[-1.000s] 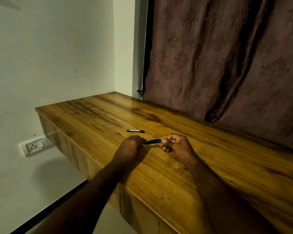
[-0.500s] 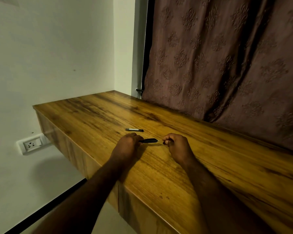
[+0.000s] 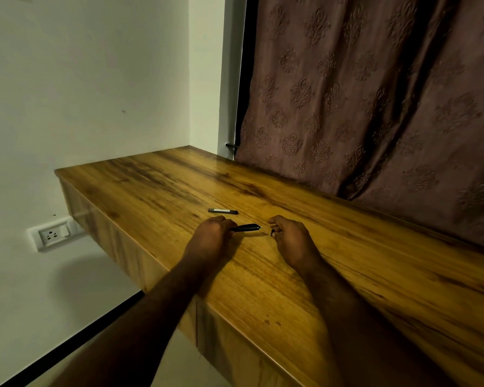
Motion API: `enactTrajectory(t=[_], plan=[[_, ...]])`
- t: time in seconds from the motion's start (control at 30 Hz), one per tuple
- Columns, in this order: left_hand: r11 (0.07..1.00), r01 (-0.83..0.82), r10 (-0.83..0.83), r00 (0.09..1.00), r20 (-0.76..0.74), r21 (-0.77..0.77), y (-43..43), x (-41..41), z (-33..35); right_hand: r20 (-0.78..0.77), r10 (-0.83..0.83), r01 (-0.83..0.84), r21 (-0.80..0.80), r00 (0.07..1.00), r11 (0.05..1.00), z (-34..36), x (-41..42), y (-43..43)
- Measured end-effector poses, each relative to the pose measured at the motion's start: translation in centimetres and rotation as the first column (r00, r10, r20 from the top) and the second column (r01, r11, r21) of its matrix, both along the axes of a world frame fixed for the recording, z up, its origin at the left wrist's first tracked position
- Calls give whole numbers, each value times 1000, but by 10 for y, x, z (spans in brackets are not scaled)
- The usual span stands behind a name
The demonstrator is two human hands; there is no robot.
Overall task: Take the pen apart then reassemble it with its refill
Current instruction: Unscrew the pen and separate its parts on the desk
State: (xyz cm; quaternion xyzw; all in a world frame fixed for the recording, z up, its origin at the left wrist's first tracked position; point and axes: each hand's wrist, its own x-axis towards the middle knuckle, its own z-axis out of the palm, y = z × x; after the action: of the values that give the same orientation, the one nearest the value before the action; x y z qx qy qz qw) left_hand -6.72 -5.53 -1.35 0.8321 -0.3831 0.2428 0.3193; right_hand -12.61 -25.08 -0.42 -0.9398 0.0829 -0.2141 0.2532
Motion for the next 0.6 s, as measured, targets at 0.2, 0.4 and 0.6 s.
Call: enactTrajectory(t=[0.2,0.4,0.6], plan=[[1000,5,-5,1000,10,-17,0,-4,2,-8,-10,10,95,1000,995,-1,0,-1],[1000,-10,10,1000,6,1,1,-7,3,11,-27,24,210,1000,977,-4,1,-6],[997,67,-66,998,-15,29,2,-10,6,247,-222,44,572,943,819,3,-11,-13]])
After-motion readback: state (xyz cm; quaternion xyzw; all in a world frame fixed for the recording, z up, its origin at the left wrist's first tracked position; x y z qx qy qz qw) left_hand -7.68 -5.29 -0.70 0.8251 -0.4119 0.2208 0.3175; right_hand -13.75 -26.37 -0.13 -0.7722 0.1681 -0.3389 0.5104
